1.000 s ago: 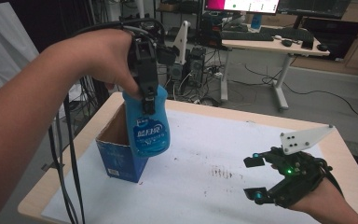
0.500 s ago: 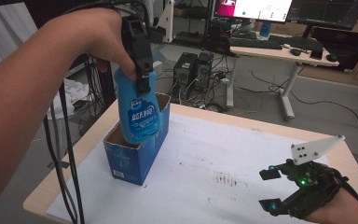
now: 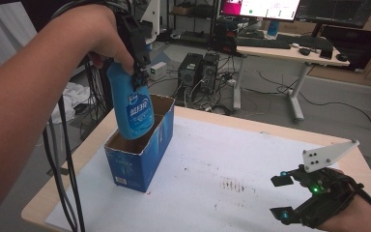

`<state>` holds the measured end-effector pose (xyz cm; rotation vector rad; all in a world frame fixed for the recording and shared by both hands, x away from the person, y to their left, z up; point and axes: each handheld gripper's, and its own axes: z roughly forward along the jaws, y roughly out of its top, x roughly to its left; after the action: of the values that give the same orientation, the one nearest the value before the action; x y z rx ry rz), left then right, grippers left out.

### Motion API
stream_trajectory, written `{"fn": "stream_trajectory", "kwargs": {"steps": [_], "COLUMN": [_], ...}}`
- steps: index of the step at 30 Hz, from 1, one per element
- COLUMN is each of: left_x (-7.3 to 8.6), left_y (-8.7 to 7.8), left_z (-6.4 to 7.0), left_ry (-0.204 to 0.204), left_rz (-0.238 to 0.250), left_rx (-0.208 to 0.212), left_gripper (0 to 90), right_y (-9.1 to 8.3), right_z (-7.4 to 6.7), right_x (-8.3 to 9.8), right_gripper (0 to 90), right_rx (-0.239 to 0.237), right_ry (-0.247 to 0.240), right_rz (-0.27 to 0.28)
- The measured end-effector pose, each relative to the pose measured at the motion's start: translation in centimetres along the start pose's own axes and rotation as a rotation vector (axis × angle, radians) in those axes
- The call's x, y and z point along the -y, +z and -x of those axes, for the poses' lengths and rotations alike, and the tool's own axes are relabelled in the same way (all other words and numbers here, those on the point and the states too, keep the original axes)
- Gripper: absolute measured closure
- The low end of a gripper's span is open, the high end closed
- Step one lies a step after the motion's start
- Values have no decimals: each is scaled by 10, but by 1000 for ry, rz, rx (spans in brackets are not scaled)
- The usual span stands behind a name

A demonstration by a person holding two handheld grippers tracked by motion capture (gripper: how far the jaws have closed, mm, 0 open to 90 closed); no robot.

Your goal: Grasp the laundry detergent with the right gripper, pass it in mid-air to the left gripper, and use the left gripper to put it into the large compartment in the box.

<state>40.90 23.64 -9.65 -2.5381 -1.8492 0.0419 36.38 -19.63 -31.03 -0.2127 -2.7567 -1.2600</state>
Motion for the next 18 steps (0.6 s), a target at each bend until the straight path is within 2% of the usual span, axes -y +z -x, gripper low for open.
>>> {"fn": "stream_trajectory", "kwargs": {"steps": [5,9,14,16,17,18], "left_x": [-5,-9,-12,-14,-16,-16], "left_y": [10,20,33,41,51,51], "left_z": [-3,-6,-11,-13,-14,-14], "left_ry": [-35,-44,-32,-26,-13,-13], "left_rz": [-13,-22,-31,-33,-49,-49], "left_rx": [-19,-29,-12,-7,-8,-8], "left_gripper": [382,382,382,382,382,382], "right_y": [-1,-2,-2,-2,-2,-2], "right_z": [0,-1,-2,-2,-2,-2], "right_x": [2,4,5,6,7,7], "right_gripper": [123,123,123,123,123,123], "right_rx": [10,11,14,17,18,18], "right_ry": [5,6,11,19,18,18], "right_rz": [6,8,10,8,7,7]}}
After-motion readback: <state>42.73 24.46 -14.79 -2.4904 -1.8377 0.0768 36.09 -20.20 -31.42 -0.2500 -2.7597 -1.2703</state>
